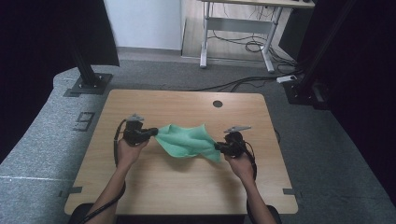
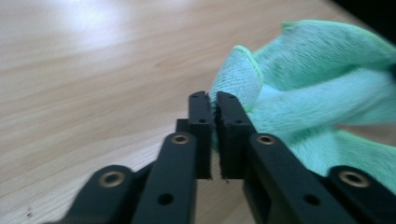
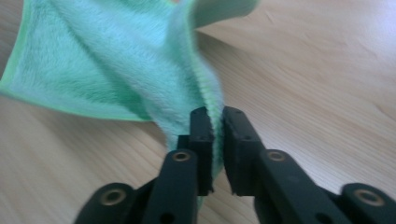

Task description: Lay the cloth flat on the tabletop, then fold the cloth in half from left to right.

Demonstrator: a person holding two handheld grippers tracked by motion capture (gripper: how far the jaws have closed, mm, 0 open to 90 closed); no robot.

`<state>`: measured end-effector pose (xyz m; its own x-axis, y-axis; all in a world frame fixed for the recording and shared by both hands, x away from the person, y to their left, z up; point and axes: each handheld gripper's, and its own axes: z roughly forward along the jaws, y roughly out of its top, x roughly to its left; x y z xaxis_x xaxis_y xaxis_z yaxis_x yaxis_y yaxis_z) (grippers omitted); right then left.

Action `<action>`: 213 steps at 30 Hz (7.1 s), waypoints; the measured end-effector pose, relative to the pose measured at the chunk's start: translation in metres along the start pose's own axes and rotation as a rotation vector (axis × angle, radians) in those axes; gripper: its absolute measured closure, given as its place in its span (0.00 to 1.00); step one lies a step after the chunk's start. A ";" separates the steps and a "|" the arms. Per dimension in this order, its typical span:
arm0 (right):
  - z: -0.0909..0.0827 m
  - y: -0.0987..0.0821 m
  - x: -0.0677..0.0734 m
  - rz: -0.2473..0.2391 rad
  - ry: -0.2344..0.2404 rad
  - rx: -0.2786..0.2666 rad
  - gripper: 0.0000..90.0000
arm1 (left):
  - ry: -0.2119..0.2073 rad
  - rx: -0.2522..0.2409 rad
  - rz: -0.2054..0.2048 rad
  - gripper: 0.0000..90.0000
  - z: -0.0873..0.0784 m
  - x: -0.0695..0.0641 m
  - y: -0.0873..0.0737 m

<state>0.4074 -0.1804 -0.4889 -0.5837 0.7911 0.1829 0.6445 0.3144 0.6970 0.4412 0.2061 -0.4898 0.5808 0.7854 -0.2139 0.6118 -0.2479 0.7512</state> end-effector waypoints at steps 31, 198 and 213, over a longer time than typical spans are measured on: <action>-0.009 -0.050 -0.014 0.031 -0.009 0.037 0.95 | 0.159 0.225 0.194 0.03 0.031 -0.083 -0.066; -0.014 -0.093 -0.001 -0.082 -0.154 -0.038 0.00 | 0.176 0.139 0.139 0.00 0.038 -0.017 -0.052; 0.004 -0.082 0.008 -0.080 -0.181 0.009 0.00 | 0.203 0.171 0.165 0.00 0.020 -0.035 -0.067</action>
<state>0.3520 -0.1982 -0.5470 -0.5354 0.8446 -0.0014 0.6044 0.3843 0.6978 0.3904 0.1839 -0.5448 0.5714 0.8194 0.0445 0.6094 -0.4600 0.6458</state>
